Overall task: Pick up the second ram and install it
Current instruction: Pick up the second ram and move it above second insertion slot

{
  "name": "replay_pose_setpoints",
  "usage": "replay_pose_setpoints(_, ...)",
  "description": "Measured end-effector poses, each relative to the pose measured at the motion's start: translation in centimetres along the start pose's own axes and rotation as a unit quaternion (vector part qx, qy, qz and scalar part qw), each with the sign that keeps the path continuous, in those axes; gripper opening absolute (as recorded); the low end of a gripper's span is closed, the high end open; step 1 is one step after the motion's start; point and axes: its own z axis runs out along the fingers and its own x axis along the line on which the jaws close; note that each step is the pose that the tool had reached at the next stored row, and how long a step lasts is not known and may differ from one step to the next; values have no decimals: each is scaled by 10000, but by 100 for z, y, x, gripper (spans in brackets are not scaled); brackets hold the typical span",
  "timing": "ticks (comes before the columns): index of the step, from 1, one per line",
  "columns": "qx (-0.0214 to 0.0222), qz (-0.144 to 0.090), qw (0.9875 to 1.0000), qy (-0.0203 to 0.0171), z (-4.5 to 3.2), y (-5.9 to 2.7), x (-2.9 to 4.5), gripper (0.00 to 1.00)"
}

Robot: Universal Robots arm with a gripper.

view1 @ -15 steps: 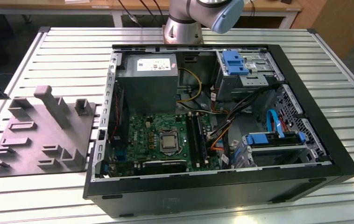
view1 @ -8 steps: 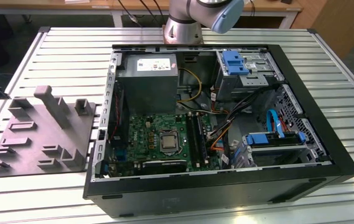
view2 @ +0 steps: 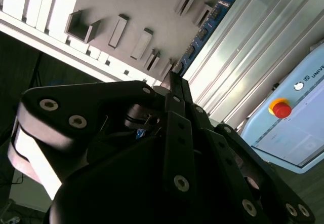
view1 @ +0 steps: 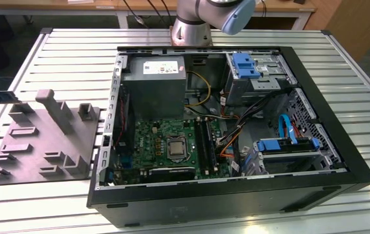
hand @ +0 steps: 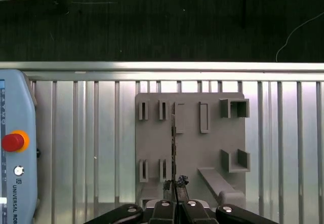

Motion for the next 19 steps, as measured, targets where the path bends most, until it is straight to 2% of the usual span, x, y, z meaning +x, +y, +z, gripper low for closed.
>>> replay_pose_setpoints(9, 0, 0, 10000, -1, -3, -238, -4, 11)
replay_pose_setpoints(19, 0, 0, 10000, -1, -9, -577, -9, 11)
